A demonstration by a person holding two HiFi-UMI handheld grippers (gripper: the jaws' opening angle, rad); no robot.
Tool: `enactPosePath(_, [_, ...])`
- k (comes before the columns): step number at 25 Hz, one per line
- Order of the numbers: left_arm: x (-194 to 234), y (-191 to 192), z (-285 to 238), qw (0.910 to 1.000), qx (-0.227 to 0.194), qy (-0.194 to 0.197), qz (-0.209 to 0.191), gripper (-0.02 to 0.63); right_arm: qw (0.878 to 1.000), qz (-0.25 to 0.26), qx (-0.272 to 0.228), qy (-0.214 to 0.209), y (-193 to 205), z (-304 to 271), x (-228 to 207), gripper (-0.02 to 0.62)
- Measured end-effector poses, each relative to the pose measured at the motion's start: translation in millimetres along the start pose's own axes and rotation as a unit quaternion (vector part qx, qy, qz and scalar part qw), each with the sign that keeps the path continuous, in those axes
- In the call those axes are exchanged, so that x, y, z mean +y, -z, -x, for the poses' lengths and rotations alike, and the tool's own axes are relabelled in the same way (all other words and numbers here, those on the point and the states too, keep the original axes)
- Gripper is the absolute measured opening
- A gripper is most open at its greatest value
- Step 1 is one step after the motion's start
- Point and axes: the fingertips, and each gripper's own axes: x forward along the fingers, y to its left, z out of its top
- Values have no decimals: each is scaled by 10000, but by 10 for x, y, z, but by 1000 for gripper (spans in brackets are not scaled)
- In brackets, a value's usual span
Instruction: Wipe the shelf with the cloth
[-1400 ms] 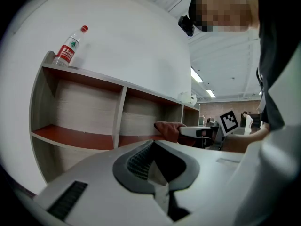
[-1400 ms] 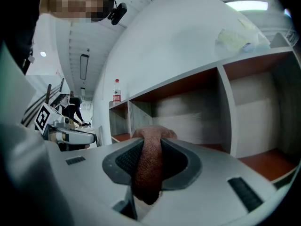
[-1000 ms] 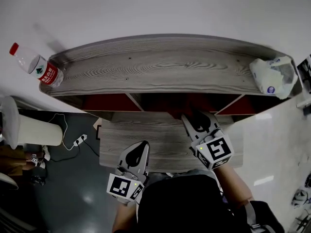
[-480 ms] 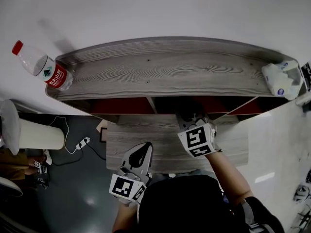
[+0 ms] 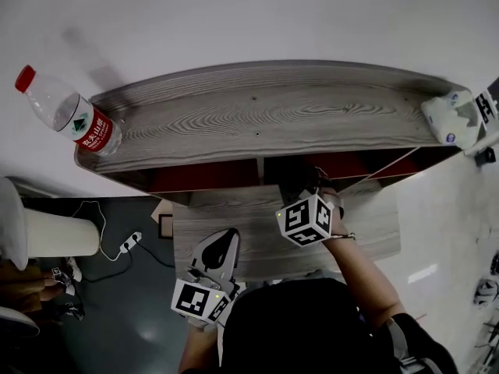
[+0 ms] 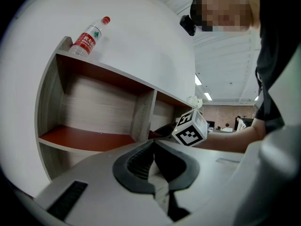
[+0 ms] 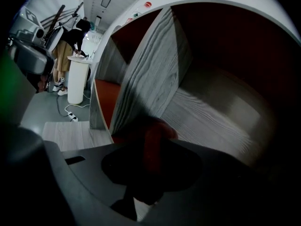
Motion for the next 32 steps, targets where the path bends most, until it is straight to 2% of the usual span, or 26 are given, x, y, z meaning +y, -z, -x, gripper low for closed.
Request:
enactPosePath(4, [78, 9, 39, 10000, 9, 63, 16, 8, 9999, -114, 111, 28, -25, -114, -48, 91])
enactPosePath(15, [162, 11, 108, 9999, 16, 135, 36, 8, 9974, -164, 359, 610, 38, -230, -269, 86])
enactPosePath(22, [64, 33, -1, 9994, 62, 352, 12, 8, 9921, -538, 616, 949, 408, -45, -642, 86])
enactPosePath(32, [-191, 55, -230, 9969, 160, 770, -57, 8, 9748, -1064, 1073, 1641, 1021, 328, -1222, 86])
